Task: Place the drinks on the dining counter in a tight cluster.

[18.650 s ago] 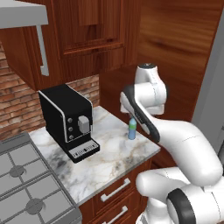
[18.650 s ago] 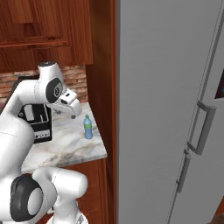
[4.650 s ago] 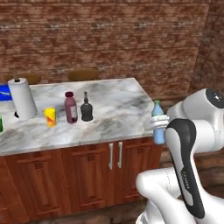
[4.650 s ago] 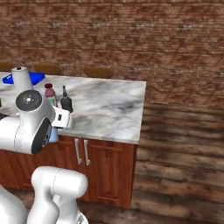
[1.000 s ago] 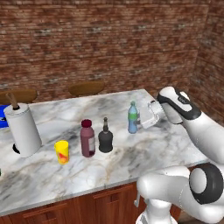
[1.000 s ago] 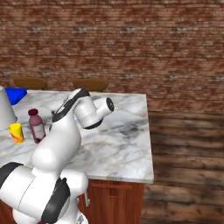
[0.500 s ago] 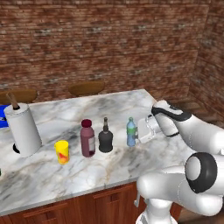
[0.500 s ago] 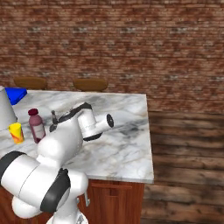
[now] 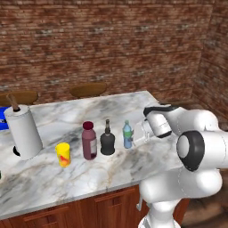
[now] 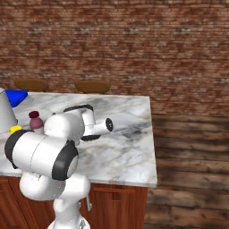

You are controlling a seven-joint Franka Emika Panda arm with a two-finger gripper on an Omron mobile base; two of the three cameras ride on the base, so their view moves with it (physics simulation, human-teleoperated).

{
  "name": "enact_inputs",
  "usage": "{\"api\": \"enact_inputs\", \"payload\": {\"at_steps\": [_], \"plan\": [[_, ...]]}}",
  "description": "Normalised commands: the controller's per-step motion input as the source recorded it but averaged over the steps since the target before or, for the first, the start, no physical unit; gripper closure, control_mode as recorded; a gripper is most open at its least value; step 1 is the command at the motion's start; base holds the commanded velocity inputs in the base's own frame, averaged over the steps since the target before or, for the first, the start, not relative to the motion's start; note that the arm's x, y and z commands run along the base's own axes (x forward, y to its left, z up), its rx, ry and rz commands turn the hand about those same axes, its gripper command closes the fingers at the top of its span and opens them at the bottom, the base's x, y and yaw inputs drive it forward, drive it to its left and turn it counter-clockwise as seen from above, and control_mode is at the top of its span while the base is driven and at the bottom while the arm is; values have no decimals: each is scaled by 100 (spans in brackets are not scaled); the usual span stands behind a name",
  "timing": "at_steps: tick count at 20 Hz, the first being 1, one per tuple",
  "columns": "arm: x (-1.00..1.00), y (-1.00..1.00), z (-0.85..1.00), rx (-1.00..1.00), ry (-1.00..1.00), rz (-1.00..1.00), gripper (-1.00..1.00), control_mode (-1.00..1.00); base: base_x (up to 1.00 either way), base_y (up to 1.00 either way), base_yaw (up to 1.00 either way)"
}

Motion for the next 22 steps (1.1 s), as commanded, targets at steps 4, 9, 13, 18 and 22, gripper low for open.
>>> {"api": "enact_inputs", "payload": {"at_steps": [4,9,13,18,22], "plan": [[17,0,0,0,5,0,100,-100,0,0,0],[7,19,-7,0,2,0,100,-100,0,0,0],[9,14,-16,0,0,0,100,-100,0,0,0],[1,3,-29,0,0,0,100,-100,0,0,0],[0,10,-24,0,0,0,100,-100,0,0,0]]}}
